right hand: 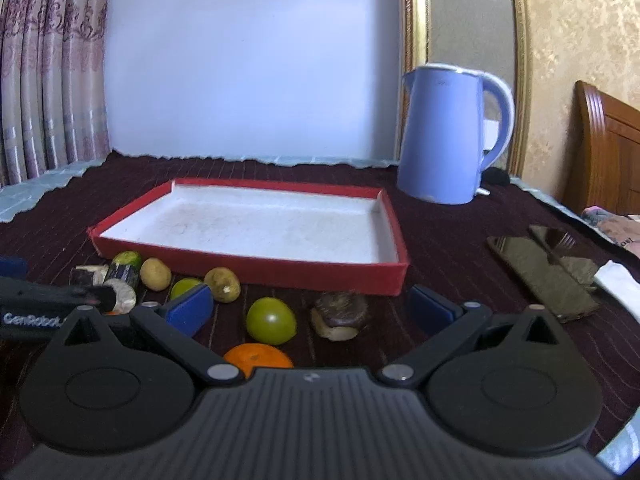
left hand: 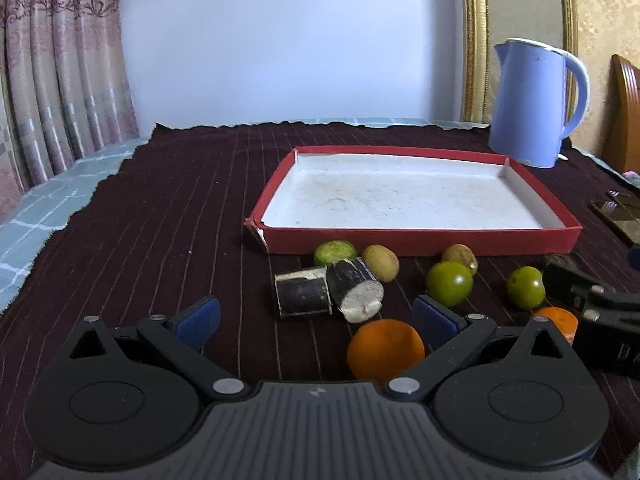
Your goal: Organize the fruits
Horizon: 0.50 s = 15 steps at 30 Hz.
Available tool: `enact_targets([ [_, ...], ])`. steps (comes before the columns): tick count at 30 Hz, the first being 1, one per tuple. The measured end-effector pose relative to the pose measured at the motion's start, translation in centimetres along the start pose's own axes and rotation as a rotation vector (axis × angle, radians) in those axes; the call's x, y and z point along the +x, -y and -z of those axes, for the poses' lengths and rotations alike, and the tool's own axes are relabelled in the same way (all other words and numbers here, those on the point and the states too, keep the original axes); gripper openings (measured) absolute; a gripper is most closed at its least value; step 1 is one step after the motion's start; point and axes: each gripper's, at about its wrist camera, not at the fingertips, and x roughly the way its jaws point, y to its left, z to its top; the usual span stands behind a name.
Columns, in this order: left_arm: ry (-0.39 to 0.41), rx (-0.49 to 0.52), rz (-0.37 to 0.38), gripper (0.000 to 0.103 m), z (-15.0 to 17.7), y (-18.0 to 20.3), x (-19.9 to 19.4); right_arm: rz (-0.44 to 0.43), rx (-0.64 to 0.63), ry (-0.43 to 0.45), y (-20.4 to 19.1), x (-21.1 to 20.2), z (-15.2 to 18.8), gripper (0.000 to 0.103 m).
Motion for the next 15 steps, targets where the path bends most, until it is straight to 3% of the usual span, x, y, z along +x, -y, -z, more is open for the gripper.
enact_targets([
  [3, 0.002, -0.002, 0.03, 0.103, 0.3, -0.1, -0.6, -0.014, 0.015, -0.009, 0.6, -0.2, 0.0, 0.103],
  [15, 0.002, 0.024, 0.028, 0.103, 1.8, 0.2, -1.8, -0.059, -0.027, -0.037, 0.4, -1.1, 1.4, 0.103],
])
